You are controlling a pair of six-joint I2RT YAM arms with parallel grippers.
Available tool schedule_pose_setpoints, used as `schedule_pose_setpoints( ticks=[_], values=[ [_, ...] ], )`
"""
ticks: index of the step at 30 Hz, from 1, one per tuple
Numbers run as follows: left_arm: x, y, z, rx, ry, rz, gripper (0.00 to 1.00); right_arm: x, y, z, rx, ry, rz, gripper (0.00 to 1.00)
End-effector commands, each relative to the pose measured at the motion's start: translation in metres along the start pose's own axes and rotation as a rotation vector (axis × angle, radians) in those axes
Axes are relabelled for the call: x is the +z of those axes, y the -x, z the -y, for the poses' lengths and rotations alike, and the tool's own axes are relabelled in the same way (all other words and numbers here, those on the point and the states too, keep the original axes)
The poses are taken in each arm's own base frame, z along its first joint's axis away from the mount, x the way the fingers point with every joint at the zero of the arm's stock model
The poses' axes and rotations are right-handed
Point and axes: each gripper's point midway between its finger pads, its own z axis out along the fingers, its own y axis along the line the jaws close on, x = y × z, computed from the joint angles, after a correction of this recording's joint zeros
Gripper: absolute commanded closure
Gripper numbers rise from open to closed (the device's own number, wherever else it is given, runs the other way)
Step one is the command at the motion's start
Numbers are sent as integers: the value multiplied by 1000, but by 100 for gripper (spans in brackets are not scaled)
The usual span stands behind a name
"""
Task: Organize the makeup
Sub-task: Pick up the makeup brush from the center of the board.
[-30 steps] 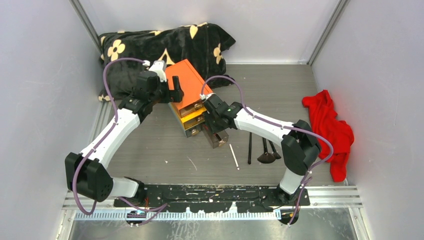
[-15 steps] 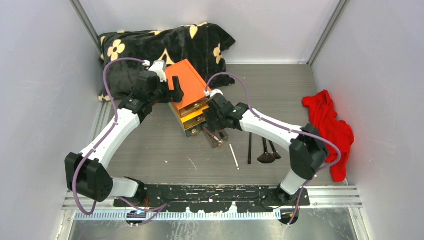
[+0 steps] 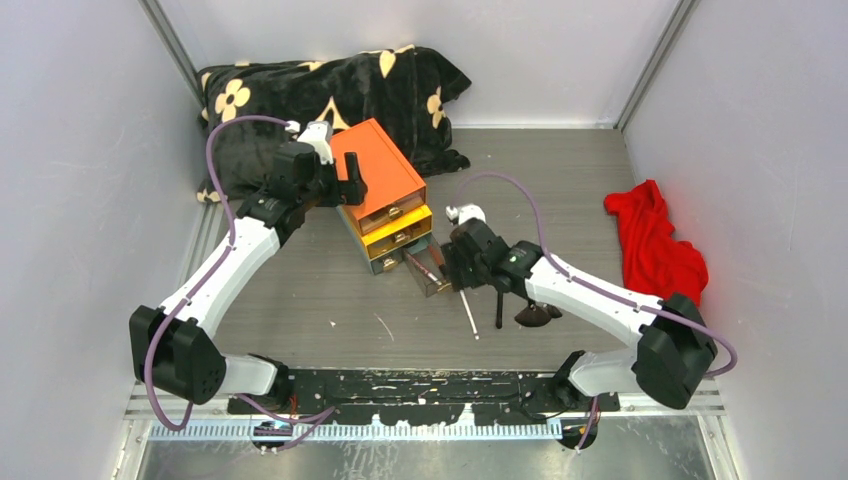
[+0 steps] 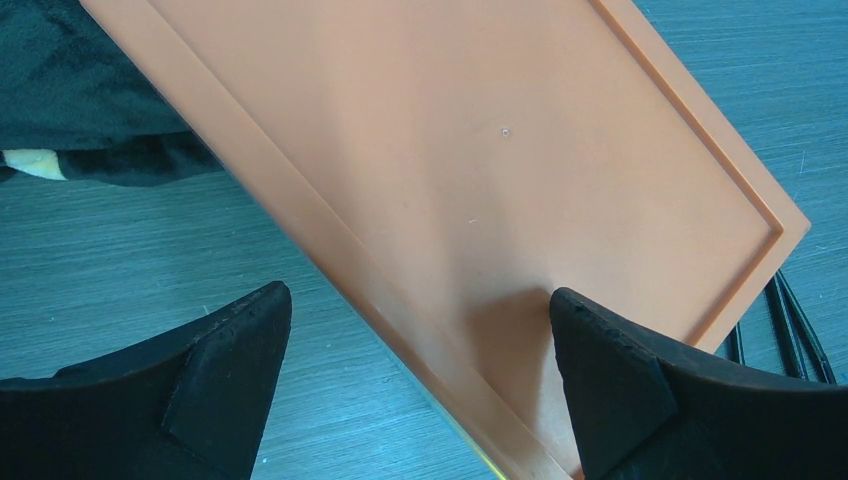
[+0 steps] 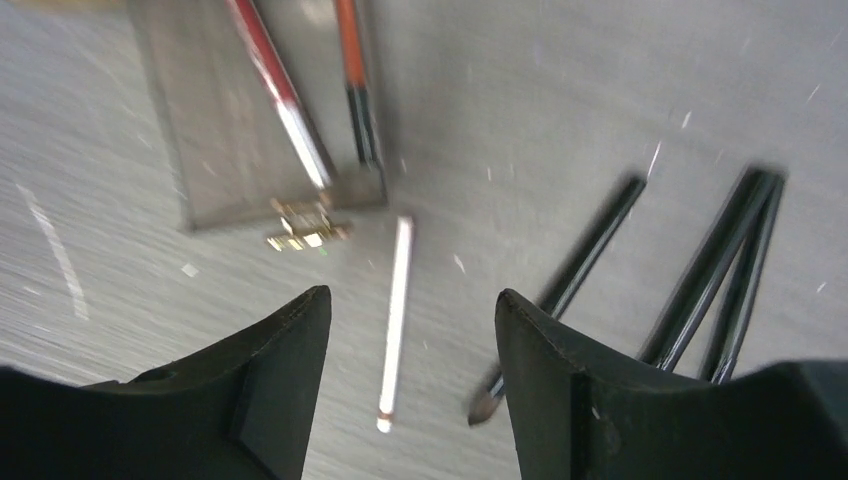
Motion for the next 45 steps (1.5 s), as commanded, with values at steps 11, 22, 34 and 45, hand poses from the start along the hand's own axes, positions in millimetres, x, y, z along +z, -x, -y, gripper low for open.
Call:
schedule_pose_setpoints(
  ticks=[11, 22, 34, 45],
  values=[
    [-9, 5, -9, 25, 39, -12, 0, 15, -68, -2, 85, 62, -98, 40],
    [-9, 2, -10, 30, 44, -20, 0, 37, -103, -10, 111, 84, -169, 63],
    [-9, 2, -11, 35, 48, -23, 0, 51, -124, -11, 102, 80, -225, 76],
    [-9, 2, -11, 36, 50, -21, 0, 33, -108, 0, 99, 21, -199, 99]
  ],
)
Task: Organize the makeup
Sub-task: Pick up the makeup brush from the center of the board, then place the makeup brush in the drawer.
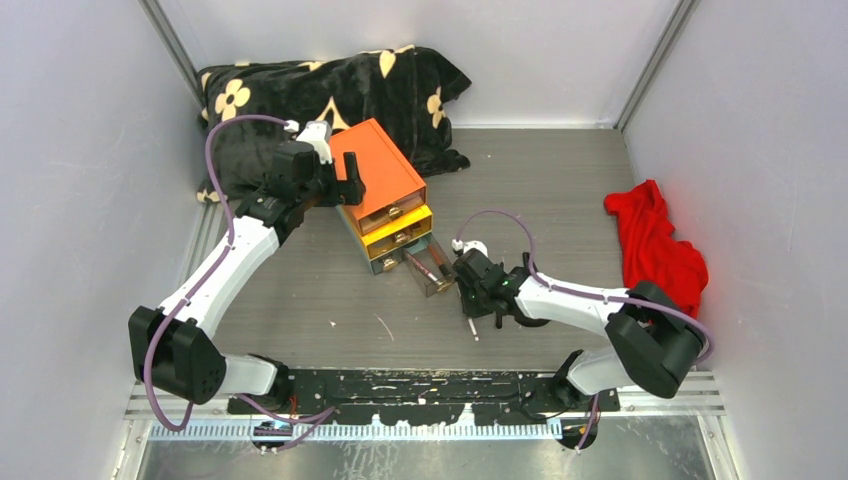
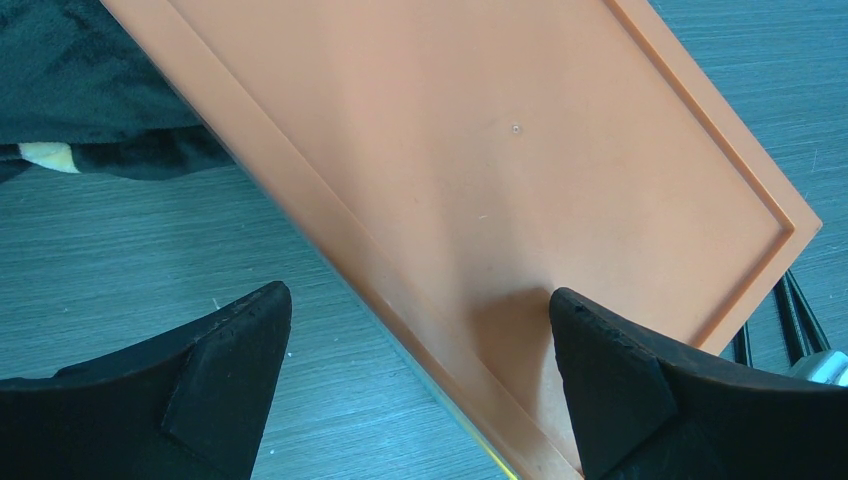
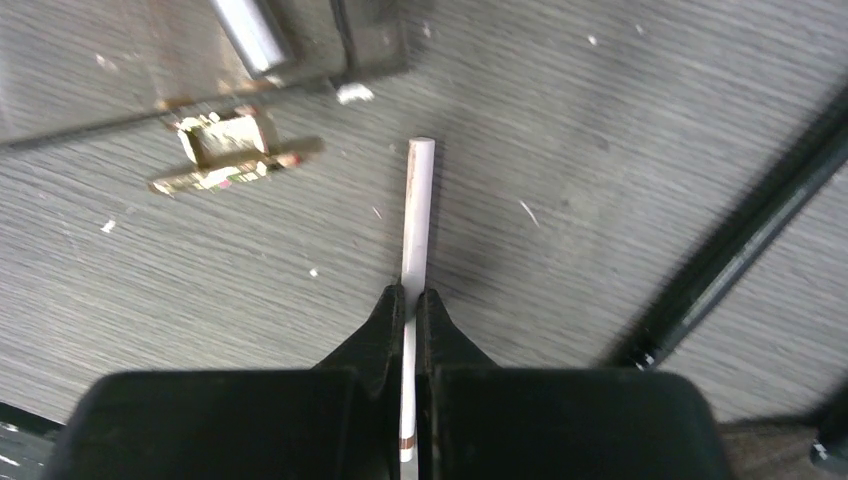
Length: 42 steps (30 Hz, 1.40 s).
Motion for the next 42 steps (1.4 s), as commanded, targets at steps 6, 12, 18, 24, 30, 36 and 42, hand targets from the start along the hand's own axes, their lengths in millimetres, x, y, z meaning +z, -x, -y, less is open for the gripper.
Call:
schedule_pose_setpoints(
  ticks=[6, 12, 18, 24, 30, 36, 42],
  values=[
    [-7, 2, -8, 32, 33, -11, 0, -56, 46, -5, -41, -41, 54, 99],
    [-7, 4, -7, 28, 29, -6, 0, -87, 87, -27, -80, 13, 96, 99],
    [-6, 2, -6, 24, 24, -11, 0, -84, 112, -42, -119, 25, 103, 99],
    [-7, 5, -9, 31, 36, -3, 0, -62, 117, -55, -151, 51, 62, 99],
    [-7, 6, -6, 30, 24, -4, 0, -49, 134, -60, -183, 28, 69, 99],
    [-8, 8, -6, 33, 25, -1, 0, -40, 151, -67, -183, 41, 72, 99],
    [-9, 8, -6, 36, 26, -3, 0, -23, 152, -73, -186, 49, 38, 99]
  ],
)
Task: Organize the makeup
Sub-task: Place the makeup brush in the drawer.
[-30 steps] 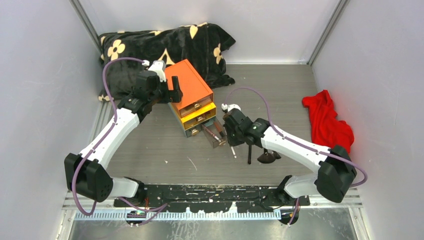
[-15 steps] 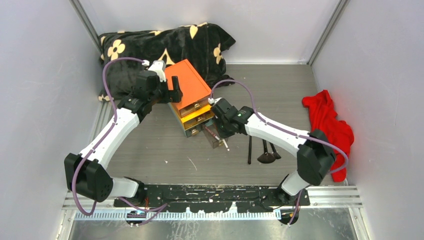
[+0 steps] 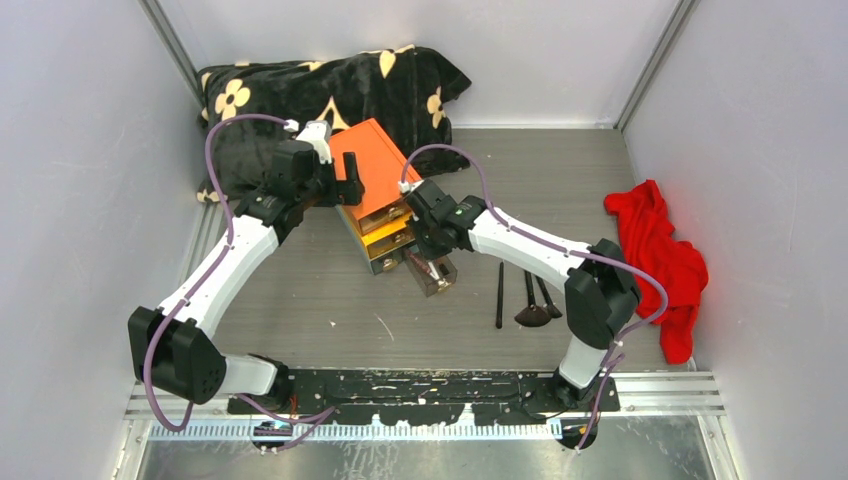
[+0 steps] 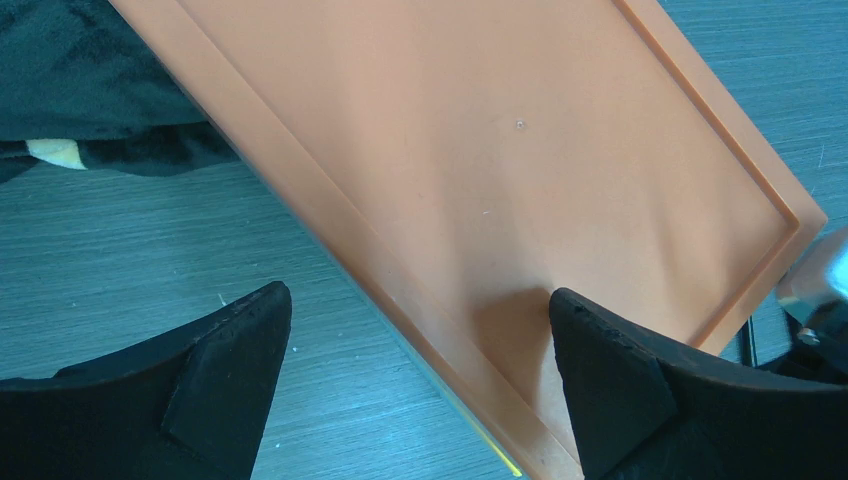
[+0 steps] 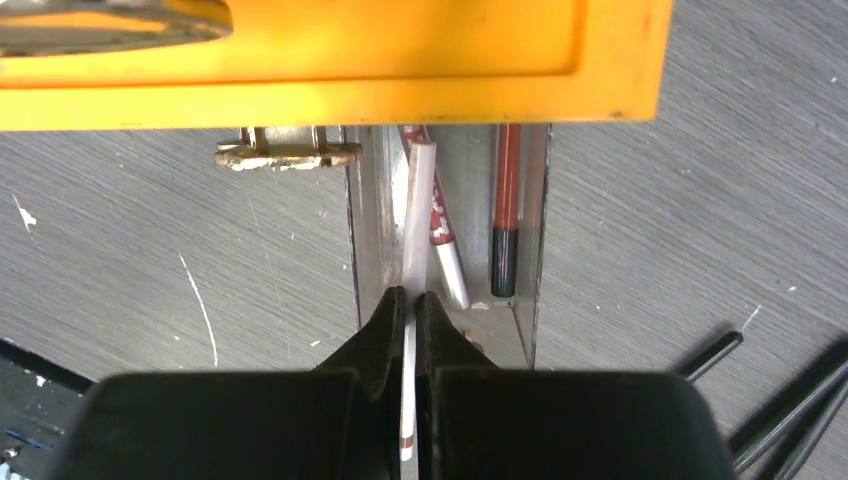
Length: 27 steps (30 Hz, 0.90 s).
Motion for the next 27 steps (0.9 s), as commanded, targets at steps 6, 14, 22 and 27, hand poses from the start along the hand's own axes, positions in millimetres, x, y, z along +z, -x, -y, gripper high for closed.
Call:
schedule_pose_setpoints(
  ticks=[6, 14, 22, 27],
  values=[
    [-10, 7, -7, 36, 26, 4, 0, 17, 8, 0, 3, 19, 16, 96],
    [-10, 5, -7, 37, 28, 0, 0, 22, 0, 6, 12, 6, -6, 66],
    [-8, 4, -7, 32, 25, -2, 0, 17, -2, 9, 26, 4, 13, 33],
    [-9, 4, -7, 34, 27, 0, 0, -4, 11, 11, 36, 3, 86, 33]
  ],
)
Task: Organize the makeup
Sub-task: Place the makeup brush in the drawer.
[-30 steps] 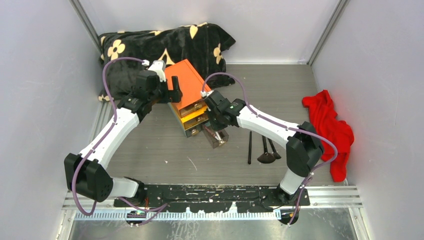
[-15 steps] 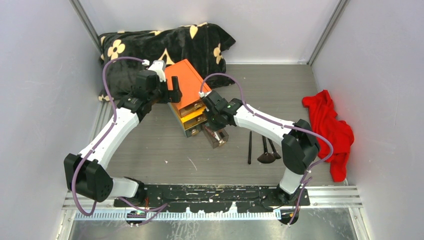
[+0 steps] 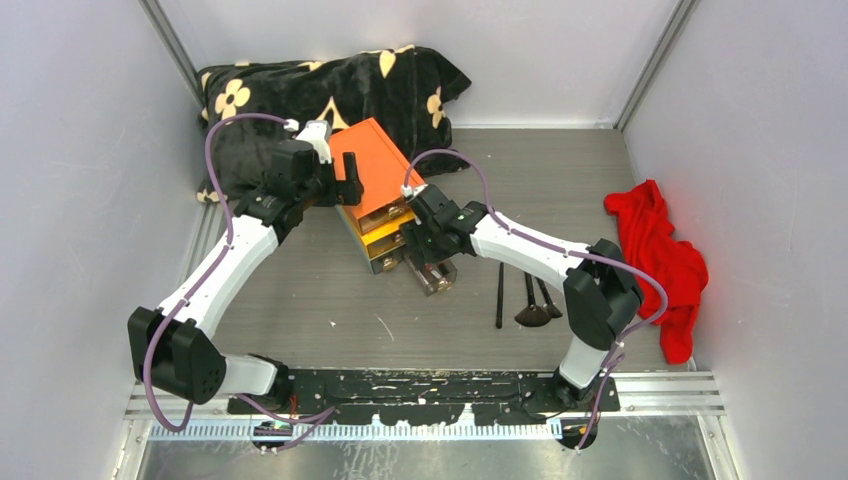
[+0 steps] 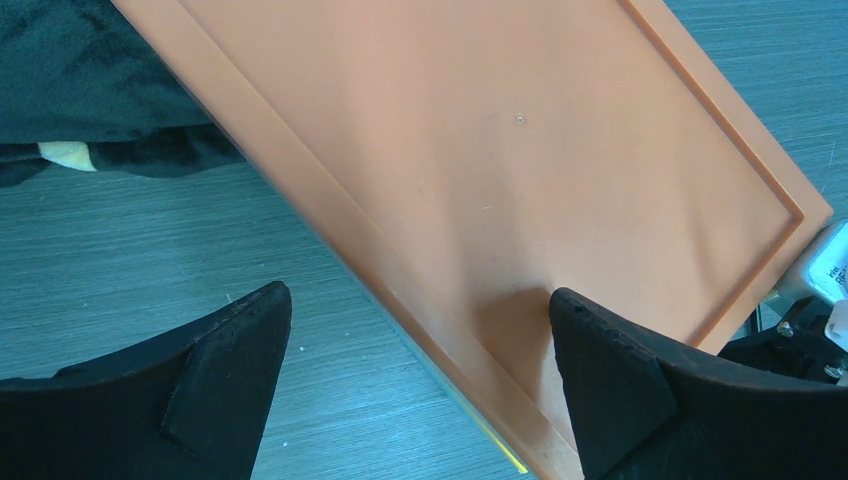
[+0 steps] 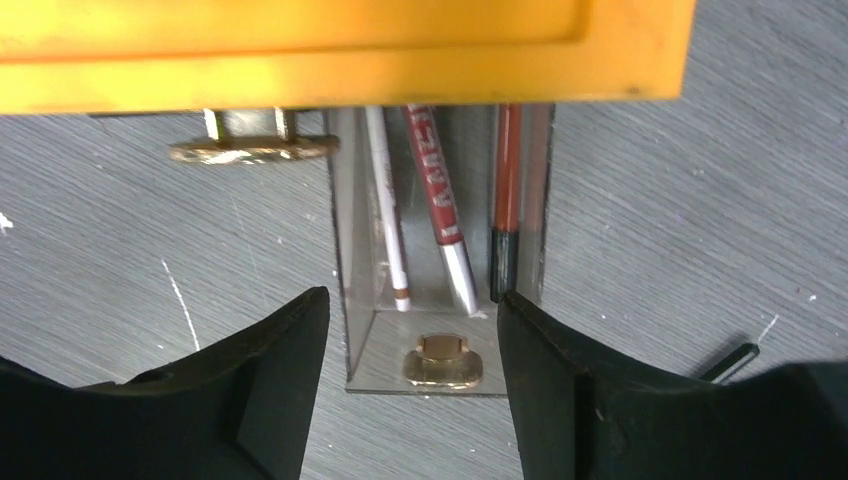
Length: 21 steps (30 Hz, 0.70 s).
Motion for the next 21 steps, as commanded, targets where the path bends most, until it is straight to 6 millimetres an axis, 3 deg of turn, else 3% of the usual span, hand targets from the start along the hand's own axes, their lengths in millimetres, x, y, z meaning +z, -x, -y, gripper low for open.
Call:
schedule_pose_setpoints(
  ticks=[1, 7, 11, 17, 21],
  values=[
    [-8, 4, -5, 19, 20, 1, 0, -26, 18, 8, 28, -8, 94, 35],
    [-10, 7, -5, 21, 22, 7, 0, -59, 16, 15, 49, -6, 165, 49],
    [-11, 11, -5, 23, 23, 12, 0, -74, 1, 23, 64, -14, 183, 61],
    [-10, 16, -4, 24, 25, 12, 0, -73, -32, 27, 85, 2, 143, 91],
    [-8, 18, -3, 24, 19, 12, 0, -66, -53, 30, 108, 9, 127, 97]
  ],
)
